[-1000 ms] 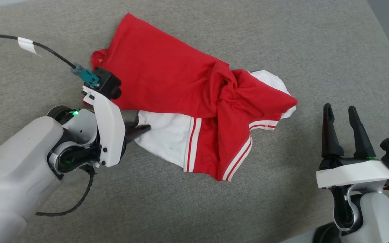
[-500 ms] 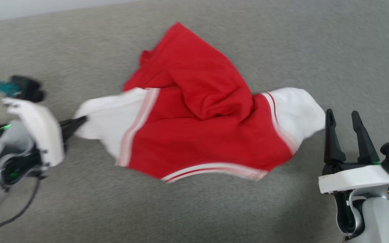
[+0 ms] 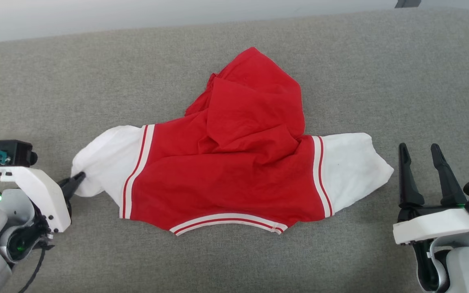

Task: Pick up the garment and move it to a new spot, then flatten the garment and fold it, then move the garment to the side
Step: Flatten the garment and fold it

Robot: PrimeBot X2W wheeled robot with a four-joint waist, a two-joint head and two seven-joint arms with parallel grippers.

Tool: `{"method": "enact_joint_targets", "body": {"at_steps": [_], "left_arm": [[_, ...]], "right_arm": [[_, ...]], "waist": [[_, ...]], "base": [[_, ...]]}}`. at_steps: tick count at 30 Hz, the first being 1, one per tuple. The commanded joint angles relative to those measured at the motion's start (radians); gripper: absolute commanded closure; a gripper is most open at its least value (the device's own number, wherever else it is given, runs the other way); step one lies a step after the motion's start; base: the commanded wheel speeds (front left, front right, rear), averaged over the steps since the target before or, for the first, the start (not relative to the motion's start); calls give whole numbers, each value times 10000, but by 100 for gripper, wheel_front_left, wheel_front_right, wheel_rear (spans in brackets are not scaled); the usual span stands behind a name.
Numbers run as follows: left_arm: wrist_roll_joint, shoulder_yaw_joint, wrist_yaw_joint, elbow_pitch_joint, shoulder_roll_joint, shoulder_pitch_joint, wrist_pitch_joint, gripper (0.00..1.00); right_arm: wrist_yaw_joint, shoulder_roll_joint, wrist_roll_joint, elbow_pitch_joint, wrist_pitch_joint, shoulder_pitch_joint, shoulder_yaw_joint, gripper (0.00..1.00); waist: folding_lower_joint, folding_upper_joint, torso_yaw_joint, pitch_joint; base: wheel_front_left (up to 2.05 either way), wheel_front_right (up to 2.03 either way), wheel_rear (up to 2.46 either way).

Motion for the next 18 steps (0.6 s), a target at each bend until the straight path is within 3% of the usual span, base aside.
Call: {"method": "enact_joint_targets", "body": {"at_steps": [1, 2, 3, 4, 7, 11, 13, 15, 16, 18], "left_arm": [[270, 43, 79, 43, -9, 95, -314, 84], [303, 87, 156, 62, -65, 135, -614, 53], [306, 155, 177, 83, -113, 243, -893, 8], [345, 172, 182, 82, -130, 375, -1149, 0], [535, 262, 406, -18, -190, 704, -2030, 0], [779, 406, 1053, -99, -430, 1422, -3333, 0], [1021, 493, 1383, -243, -612, 1689, -3796, 0], [1660, 1056, 1819, -619, -1089, 2123, -4028, 0], [1660, 1056, 1819, -619, -1089, 2123, -4028, 0], [2499, 1983, 2057, -1139, -1501, 2534, -4050, 0]], "right_arm": [[1, -102, -113, -23, -47, 72, 66, 0], [1, -171, -115, -14, -47, 63, 129, 0], [1, -234, -135, -1, -47, 59, 193, 0], [1, -296, -158, 21, -47, 71, 253, 0], [1, -581, -216, 100, -47, 119, 562, 0], [1, -1256, -280, 309, -46, 193, 1248, 0], [1, -1784, -173, 334, 140, 245, 1844, 0], [-1, -2807, 76, 199, 888, 373, 2852, 0], [-1, -2807, 76, 199, 888, 373, 2852, 0], [-1, -3522, 352, -41, 1517, 405, 3422, 0]], "waist": [[0, 0, 2, -51], [0, 0, -2, -87], [0, 0, -8, -126], [0, 0, -11, -176], [0, 0, -2, -304], [0, 0, 147, -529], [0, 0, 296, -631], [0, 0, 573, -768], [0, 0, 573, -768], [0, 0, 796, -842]], "base": [[0, 0, 0], [0, 0, 0], [0, 0, 0], [0, 0, 0], [0, 0, 0], [0, 0, 0], [0, 0, 0], [0, 0, 0], [0, 0, 0], [0, 0, 0]]}}
